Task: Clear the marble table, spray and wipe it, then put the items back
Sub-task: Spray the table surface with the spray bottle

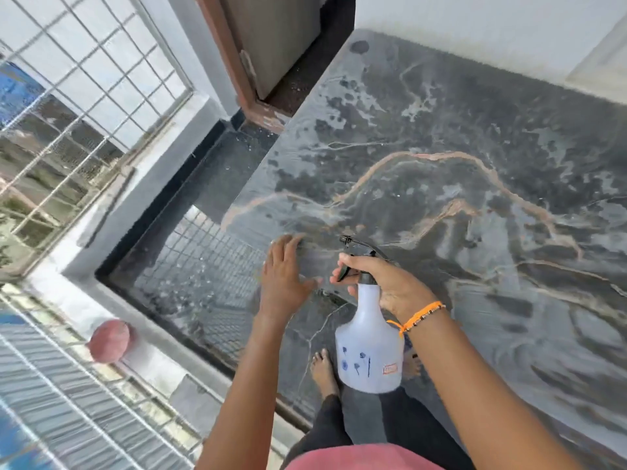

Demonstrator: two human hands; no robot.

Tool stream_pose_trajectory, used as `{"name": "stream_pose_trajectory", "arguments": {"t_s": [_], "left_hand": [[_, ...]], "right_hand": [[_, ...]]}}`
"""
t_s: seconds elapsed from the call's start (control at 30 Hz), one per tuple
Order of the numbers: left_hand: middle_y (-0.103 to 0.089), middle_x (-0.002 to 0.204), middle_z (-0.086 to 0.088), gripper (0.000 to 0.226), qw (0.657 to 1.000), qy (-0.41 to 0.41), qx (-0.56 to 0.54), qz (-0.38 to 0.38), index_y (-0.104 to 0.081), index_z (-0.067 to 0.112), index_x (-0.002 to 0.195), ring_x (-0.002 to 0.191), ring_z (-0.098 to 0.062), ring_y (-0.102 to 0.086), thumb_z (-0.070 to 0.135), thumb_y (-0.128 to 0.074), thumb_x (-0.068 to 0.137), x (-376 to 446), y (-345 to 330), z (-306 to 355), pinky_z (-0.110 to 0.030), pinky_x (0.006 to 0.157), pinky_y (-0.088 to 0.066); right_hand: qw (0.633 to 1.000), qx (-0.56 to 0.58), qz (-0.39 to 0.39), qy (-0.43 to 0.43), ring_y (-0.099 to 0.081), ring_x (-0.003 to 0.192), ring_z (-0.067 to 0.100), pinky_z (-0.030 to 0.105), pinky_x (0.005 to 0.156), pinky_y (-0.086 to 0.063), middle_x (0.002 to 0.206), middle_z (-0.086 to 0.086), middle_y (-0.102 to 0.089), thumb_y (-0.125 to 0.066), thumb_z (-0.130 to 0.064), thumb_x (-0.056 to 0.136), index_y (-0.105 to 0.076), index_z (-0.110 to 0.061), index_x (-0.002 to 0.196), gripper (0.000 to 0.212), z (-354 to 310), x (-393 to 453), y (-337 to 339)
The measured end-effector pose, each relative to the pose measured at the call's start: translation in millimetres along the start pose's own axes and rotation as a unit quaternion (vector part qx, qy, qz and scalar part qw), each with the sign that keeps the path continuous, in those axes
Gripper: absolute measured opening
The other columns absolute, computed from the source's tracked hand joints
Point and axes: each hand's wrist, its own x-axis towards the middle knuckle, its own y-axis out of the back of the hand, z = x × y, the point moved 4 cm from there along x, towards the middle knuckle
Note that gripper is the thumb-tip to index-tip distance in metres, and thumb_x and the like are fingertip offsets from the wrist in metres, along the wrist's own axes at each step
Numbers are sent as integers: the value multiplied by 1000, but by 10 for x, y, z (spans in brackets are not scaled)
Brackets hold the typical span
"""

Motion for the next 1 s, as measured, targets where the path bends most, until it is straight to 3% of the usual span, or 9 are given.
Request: {"name": "stream_pose_trajectory", "arguments": {"t_s": [0.2, 0.3, 0.4, 0.53, 0.7, 0.87, 1.0], "left_hand": [[-23, 150, -11, 84, 1000, -11, -12, -7, -30, 9, 141, 140, -30, -22, 36, -74, 74, -2, -55, -54, -44, 111, -26], [-18, 154, -8, 84, 1000, -8, 2, -10, -24, 13, 143, 143, -28, -15, 40, -69, 77, -15, -62, -78, -46, 114, -22], [-9, 156, -7, 81, 999, -7, 25, -25, -18, 15, 145, 145, -27, -1, 41, -62, 83, -32, -119, -22, -47, 118, -5], [-4, 157, -7, 82, 993, -85, 52, -69, -17, 15, 145, 145, -28, 10, 45, -61, 82, -125, -354, 317, -48, 115, 6], [2, 157, -9, 83, 964, -205, 70, -152, -14, 15, 146, 144, -30, 14, 45, -59, 83, -381, -741, 787, -50, 115, 6], [2, 157, -7, 85, 963, -213, 70, -152, -12, 16, 146, 144, -28, 12, 42, -62, 82, -457, -868, 910, -52, 114, 5], [-2, 156, -8, 85, 969, -189, 63, -146, -14, 16, 145, 144, -29, 9, 35, -67, 81, -444, -861, 976, -53, 114, 2]], "right_hand": [[997, 34, 73, -14, -59, 52, 12, 16, 39, -41, 61, 2, -57, -66, -25, 85, -56, -12, 71, 21, 69, 63, -243], [994, 46, 97, 10, -60, 59, 15, 17, 39, -41, 61, 3, -59, -66, -25, 84, -59, -11, 70, 22, 114, 15, -222], [990, 65, 121, 40, -61, 74, 16, 16, 43, -44, 69, 6, -65, -64, -21, 85, -64, -9, 68, 21, 203, -130, -66], [979, 99, 169, 54, -63, 69, 9, 15, 46, -45, 71, 5, -69, -64, -19, 85, -68, -9, 67, 21, 425, -470, 291], [950, 135, 272, 75, -62, 57, 4, 15, 44, -44, 61, -3, -68, -63, -26, 84, -68, -18, 55, 31, 744, -880, 739], [918, 130, 367, 75, -55, 59, 12, 24, 55, -43, 50, -4, -59, -67, -26, 82, -61, -17, 45, 39, 975, -1133, 1095], [897, 213, 381, 72, -53, 40, 11, 17, 36, -39, 44, 1, -56, -68, -20, 82, -60, -11, 55, 29, 1110, -1291, 1296]]}}
